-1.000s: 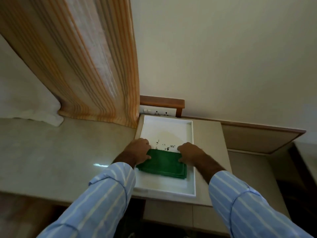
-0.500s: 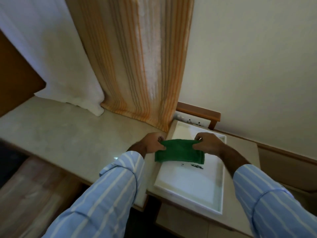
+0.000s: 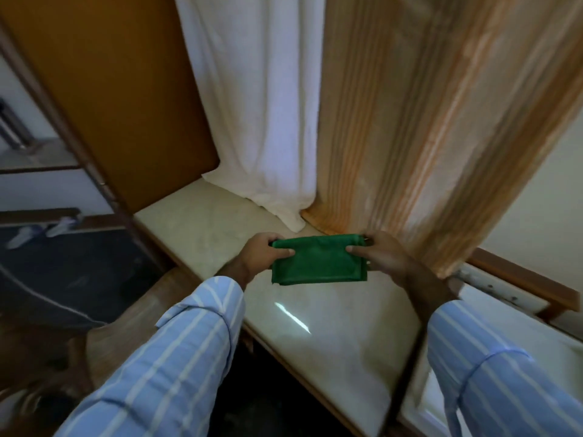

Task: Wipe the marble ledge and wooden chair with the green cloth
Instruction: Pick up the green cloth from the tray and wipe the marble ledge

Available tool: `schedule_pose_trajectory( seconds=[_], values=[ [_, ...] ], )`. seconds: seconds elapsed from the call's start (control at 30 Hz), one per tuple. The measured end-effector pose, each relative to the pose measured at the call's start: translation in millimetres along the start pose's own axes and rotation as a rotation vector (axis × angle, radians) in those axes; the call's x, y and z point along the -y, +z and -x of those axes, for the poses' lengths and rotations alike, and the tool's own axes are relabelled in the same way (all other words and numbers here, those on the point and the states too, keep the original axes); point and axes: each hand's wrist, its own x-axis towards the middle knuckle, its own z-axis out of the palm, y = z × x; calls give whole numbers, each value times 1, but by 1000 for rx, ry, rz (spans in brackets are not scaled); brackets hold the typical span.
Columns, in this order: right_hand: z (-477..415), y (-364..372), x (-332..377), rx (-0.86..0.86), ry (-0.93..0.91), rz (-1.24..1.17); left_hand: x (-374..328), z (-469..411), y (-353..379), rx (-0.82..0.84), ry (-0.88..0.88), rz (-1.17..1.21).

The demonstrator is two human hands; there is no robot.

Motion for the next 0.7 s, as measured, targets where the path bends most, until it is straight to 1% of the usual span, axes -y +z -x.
schedule_pose_trajectory(
  seconds=[0.07,0.17,0.33,0.4,0.6,0.7],
  values=[
    [-14,39,8,51,-8,-25,22,1,-30,-32,-51,62],
    [-39,88,15,107,-14,-15,56,-1,-66,-108,-106,77],
    [-85,139,14,209,39,37,109,-12,-97,-247,-133,22],
    [-103,156,9,231,79,26,126,-23,-104,-275,-150,16],
    [-166,203,-17,227,239,-53,169,-77,-118,-370,-215,-58],
    [-203,229,-36,195,303,-56,191,-115,-122,-356,-274,-147]
  ],
)
